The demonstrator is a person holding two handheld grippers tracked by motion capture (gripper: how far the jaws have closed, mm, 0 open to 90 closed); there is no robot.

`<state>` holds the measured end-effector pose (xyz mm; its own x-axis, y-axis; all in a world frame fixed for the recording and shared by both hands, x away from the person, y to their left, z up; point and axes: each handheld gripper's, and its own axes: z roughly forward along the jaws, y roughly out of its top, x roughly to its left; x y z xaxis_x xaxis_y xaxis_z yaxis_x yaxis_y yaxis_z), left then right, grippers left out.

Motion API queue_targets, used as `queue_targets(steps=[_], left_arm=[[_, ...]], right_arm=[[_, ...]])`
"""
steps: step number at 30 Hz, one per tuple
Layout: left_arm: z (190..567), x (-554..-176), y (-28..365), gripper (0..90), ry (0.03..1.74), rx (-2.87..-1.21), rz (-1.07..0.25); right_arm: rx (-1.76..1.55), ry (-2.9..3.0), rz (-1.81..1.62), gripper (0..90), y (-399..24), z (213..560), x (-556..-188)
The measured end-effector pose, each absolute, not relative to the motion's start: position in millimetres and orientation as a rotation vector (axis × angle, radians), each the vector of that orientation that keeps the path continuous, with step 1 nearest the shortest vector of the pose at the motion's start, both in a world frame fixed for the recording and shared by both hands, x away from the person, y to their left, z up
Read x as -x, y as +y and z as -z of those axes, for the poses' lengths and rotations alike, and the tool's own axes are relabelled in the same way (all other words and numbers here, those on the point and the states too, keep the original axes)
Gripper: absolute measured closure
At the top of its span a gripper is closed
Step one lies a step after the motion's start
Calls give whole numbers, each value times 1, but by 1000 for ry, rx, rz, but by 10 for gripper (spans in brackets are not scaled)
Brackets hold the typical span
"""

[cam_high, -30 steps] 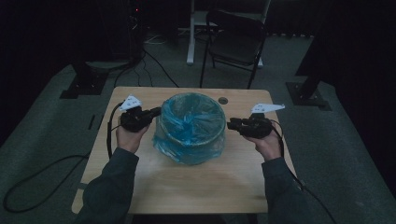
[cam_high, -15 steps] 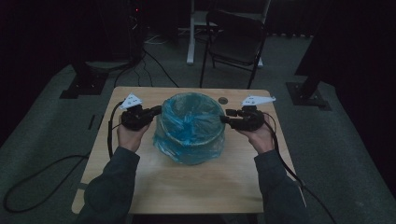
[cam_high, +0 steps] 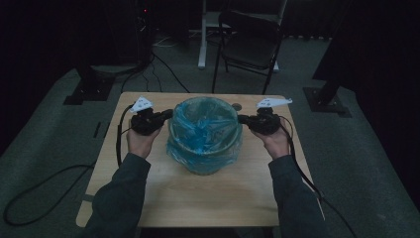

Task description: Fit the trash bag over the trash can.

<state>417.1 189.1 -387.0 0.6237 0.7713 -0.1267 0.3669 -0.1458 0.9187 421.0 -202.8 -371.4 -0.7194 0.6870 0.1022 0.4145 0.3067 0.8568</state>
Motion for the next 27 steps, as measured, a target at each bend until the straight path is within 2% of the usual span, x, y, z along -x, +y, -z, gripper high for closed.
queue_targets(steps=[11, 27], left_arm=[[397, -436, 187, 894, 971, -1748, -432], [412, -441, 189, 893, 1000, -1758, -388]], right_arm=[[-1052, 2303, -1344, 891, -206, 379, -431], [-1076, 2364, -1281, 892, -204, 395, -433]])
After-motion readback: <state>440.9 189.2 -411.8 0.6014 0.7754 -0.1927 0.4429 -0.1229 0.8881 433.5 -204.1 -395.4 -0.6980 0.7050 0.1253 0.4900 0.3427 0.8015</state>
